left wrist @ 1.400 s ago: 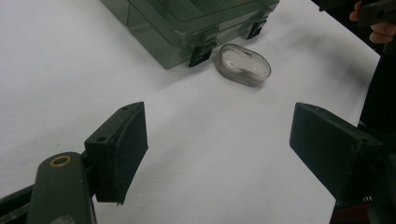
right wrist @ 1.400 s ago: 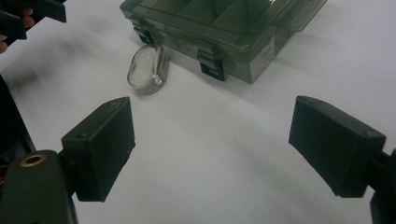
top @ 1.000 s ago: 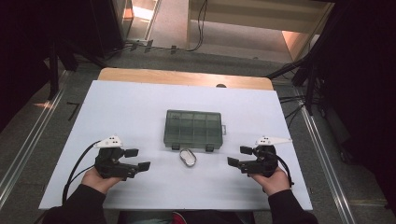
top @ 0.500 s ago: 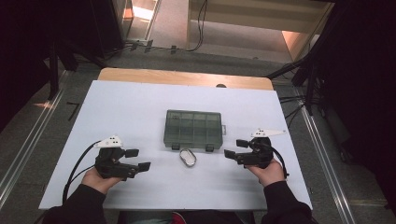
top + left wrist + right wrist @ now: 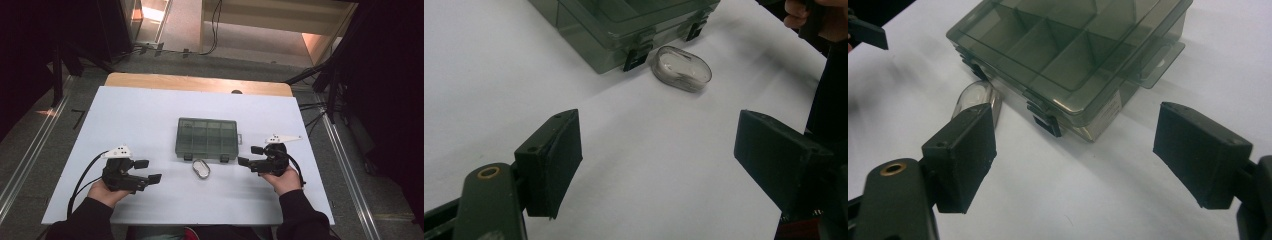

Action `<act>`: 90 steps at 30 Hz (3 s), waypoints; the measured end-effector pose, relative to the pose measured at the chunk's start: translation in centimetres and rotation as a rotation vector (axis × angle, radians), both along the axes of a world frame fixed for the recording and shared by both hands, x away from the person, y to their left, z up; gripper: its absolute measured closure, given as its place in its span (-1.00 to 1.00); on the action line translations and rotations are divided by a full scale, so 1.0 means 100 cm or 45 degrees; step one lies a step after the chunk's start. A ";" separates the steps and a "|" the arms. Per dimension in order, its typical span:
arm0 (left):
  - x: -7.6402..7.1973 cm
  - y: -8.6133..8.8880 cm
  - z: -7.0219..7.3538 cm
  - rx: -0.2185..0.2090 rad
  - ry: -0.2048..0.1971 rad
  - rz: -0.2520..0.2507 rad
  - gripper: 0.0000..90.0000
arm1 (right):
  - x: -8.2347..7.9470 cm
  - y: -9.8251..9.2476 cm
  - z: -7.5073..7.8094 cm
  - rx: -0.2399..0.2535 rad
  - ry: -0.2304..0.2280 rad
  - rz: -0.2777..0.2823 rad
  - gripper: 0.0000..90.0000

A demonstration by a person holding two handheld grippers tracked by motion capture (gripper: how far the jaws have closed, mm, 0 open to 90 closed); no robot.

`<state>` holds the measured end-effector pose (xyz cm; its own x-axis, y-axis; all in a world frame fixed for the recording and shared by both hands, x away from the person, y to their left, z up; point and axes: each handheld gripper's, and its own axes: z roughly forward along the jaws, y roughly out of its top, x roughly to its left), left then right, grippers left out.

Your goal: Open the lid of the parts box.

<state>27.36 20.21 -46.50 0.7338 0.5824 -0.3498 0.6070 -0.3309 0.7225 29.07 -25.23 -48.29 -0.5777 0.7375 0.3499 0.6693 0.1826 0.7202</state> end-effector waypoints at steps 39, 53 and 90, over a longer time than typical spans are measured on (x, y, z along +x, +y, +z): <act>0.000 0.000 0.000 -0.002 -0.002 0.001 -0.57 | 0.005 0.008 -0.007 -0.109 0.081 0.002 0.94; 0.000 0.000 0.000 -0.003 -0.003 -0.002 -0.57 | 0.010 0.013 -0.017 -0.128 0.121 0.007 0.94; 0.000 0.000 0.000 -0.001 -0.003 -0.001 -0.57 | 0.007 0.015 -0.012 -0.106 0.076 0.018 0.94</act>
<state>27.39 20.17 -46.48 0.7352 0.5814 -0.3486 0.6050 -0.3307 0.7243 29.82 -23.77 -49.47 -0.5682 0.7573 0.3220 0.7074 0.2497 0.6612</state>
